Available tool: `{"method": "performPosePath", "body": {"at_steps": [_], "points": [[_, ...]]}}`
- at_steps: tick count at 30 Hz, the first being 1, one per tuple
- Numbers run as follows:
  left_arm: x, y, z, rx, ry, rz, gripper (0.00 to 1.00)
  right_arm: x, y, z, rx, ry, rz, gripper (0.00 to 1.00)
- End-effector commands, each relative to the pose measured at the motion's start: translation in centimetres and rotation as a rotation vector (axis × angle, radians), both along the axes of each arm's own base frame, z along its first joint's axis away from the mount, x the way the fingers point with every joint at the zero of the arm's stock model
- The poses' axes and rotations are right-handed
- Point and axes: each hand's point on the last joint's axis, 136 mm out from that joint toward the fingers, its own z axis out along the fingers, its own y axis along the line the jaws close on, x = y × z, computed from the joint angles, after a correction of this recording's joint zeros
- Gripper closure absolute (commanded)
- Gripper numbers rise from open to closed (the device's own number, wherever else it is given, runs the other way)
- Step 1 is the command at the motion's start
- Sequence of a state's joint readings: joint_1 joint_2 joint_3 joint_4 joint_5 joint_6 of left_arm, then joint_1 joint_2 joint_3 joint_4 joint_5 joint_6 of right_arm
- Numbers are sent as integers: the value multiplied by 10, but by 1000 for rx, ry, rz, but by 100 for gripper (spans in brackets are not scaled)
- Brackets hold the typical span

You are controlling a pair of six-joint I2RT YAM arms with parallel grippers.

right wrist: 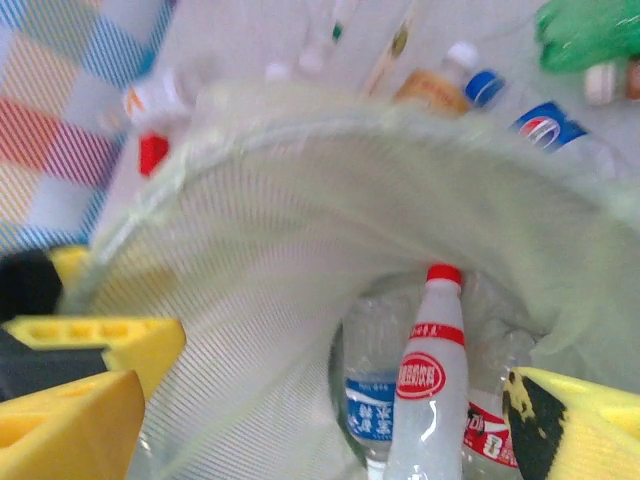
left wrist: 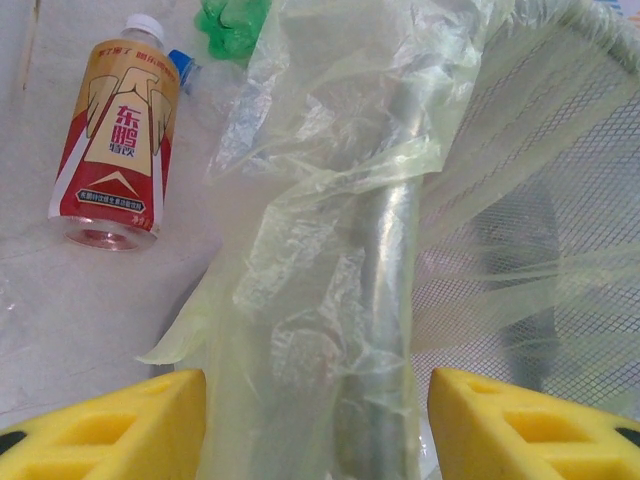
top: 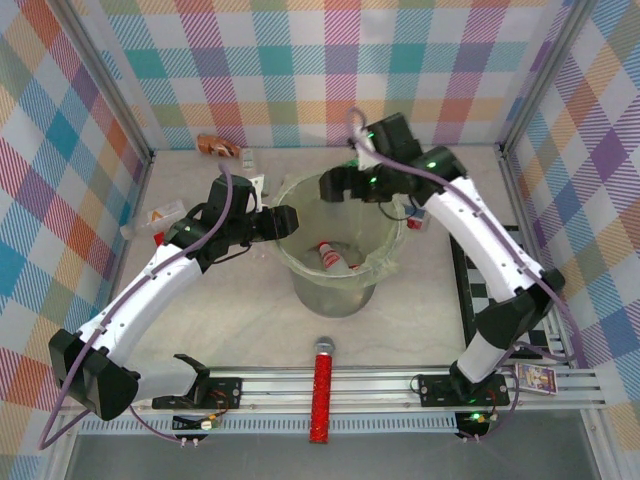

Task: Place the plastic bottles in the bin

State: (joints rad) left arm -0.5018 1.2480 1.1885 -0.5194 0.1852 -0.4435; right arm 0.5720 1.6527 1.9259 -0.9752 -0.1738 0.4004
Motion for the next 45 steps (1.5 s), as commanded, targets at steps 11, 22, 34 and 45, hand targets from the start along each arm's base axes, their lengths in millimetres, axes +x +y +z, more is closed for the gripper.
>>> {"method": "performPosePath", "body": {"at_steps": [11,22,34,45], "points": [[-1,-1,-25,66,52,-20,41,70,-156,30,471,83,-608,11],[-1,-3,-22,47,47,-24,41,113,-214,-121,503,405,-1173,11],[1,-2,-29,56,69,-11,41,137,-205,-229,488,646,-1403,11],[-1,0,-26,54,65,-6,41,145,-197,-284,438,728,-1487,12]]}}
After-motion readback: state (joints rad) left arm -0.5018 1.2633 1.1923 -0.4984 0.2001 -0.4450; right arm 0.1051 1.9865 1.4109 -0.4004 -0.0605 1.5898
